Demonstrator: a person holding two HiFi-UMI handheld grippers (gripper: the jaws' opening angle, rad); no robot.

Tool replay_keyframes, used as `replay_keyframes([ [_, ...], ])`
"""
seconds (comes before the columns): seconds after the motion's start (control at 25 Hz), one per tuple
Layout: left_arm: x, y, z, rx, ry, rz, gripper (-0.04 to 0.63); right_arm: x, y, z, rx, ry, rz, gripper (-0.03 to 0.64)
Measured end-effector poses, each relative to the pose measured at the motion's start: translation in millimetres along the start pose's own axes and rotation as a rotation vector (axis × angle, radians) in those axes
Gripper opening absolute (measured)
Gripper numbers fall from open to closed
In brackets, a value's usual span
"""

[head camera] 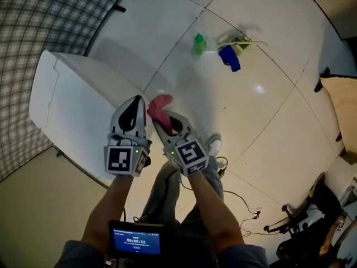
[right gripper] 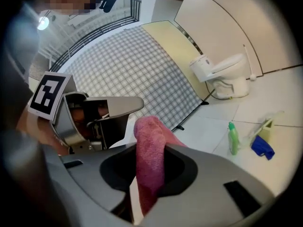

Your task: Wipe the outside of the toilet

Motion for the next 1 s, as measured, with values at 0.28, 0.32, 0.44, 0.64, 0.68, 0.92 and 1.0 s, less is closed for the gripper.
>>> replay_keyframes([
  [0.28, 41.0, -48.2, 22.0, -0.049, -0.037, 0.044, 0.012, 56.5, 7.2, 30.7, -0.013, -0.038, 0.043, 0.084],
  [0.32, 51.8, -54.6, 28.3, -0.055, -0.037, 0.039, 0.012, 65.6, 12.9, 36.3, -0.023, -0.05, 0.039, 0.084],
  [0.44, 84.2, -77.0, 57.1, -0.067, -0.036, 0.015, 0.012, 91.5, 23.6, 59.9, -0.021, -0.097, 0.022, 0.084],
  [0.64, 133.1, -96.0, 133.6, -0.113, 0.054, -0.052, 0.012, 108.8, 39.3, 120.3, -0.016, -0.153, -0.031, 0.084],
  [0.68, 140.9, -97.7, 143.0, -0.116, 0.056, -0.058, 0.012, 108.4, 42.1, 130.7, -0.023, -0.167, -0.031, 0.084],
  [0.92, 197.4, -84.7, 170.3, -0.231, 0.057, -0.019, 0.014, 75.8, 72.4, 158.6, -0.061, -0.285, -0.032, 0.084],
  [1.0, 215.3, -75.0, 180.1, -0.274, 0.06, 0.018, 0.012, 63.8, 85.3, 164.3, -0.051, -0.31, -0.03, 0.084],
])
Point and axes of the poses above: the fingertips, and each gripper's own axes: x backward along the fingers, y to its left, z out of its underside, the point moved 10 cm from there along x, backward along the fingers, and after that the axes turned 5 degrees about x, right-handed, at the moved point
